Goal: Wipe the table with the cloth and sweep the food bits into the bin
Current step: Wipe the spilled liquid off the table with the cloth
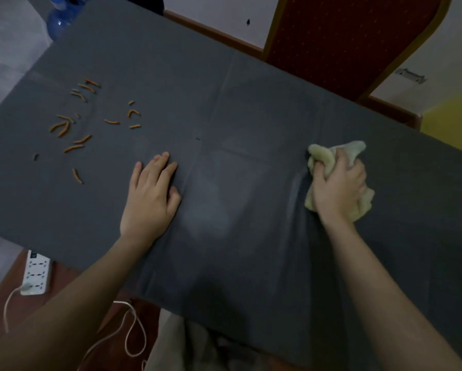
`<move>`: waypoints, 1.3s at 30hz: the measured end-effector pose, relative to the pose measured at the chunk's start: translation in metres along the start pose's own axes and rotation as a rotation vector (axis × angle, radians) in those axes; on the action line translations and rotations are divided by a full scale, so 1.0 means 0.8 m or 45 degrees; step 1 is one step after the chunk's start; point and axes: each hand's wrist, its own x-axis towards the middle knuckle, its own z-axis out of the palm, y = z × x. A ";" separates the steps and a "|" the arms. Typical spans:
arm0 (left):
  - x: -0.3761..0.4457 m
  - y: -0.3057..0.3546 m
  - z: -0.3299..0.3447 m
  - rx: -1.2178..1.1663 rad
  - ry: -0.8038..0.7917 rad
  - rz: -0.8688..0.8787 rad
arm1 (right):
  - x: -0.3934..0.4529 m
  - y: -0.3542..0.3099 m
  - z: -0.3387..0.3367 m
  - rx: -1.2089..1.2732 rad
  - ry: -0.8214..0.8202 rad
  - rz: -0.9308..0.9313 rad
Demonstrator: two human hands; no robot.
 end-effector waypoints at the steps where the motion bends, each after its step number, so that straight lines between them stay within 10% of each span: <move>1: 0.000 0.000 0.000 0.000 -0.002 -0.001 | -0.006 -0.016 0.004 0.014 0.005 -0.005; 14: 0.000 0.004 -0.002 0.050 -0.032 -0.005 | -0.179 -0.012 -0.019 0.129 -0.554 -1.117; 21: 0.000 0.007 -0.004 0.061 -0.026 0.006 | -0.123 0.171 -0.082 -0.078 -0.407 -0.643; 26: -0.001 0.010 0.000 0.197 -0.073 0.046 | -0.081 0.157 -0.075 -0.161 -0.092 -0.118; 34: -0.026 0.068 0.015 0.123 -0.229 0.465 | -0.154 0.003 -0.030 0.013 -0.234 -0.682; 39: -0.032 0.077 0.027 0.095 -0.214 0.422 | -0.192 0.087 -0.056 0.063 -0.362 -0.720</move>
